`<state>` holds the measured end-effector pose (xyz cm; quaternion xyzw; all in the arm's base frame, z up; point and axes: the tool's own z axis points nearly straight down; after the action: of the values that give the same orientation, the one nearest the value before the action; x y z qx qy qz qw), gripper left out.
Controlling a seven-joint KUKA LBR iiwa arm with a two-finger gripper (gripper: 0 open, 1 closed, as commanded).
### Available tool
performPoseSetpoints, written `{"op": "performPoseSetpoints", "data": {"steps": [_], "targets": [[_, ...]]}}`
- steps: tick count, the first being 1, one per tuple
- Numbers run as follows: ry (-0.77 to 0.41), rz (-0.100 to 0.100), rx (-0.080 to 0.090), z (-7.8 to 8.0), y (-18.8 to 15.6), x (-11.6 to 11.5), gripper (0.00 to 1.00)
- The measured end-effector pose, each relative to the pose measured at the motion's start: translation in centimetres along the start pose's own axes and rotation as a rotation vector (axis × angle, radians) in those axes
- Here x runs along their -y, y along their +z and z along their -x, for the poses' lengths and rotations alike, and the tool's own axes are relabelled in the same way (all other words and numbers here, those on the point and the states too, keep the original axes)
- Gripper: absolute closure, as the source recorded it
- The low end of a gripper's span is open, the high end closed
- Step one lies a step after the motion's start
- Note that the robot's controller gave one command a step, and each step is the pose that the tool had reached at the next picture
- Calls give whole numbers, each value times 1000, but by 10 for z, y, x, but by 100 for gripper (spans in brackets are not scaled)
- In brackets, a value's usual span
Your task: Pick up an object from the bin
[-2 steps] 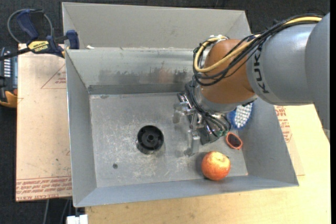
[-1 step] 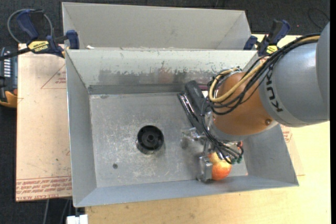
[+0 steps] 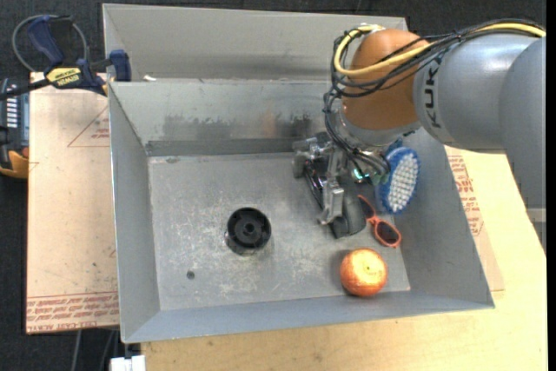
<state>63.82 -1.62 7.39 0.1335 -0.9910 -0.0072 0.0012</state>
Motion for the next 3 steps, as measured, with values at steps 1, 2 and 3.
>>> {"op": "performPoseSetpoints", "data": {"steps": [1,2,3], "targets": [[-1,1,4,2,1,-1,0],[52,24,-11,4,6,25,0],[56,26,-4,-2,3,32,0]]}}
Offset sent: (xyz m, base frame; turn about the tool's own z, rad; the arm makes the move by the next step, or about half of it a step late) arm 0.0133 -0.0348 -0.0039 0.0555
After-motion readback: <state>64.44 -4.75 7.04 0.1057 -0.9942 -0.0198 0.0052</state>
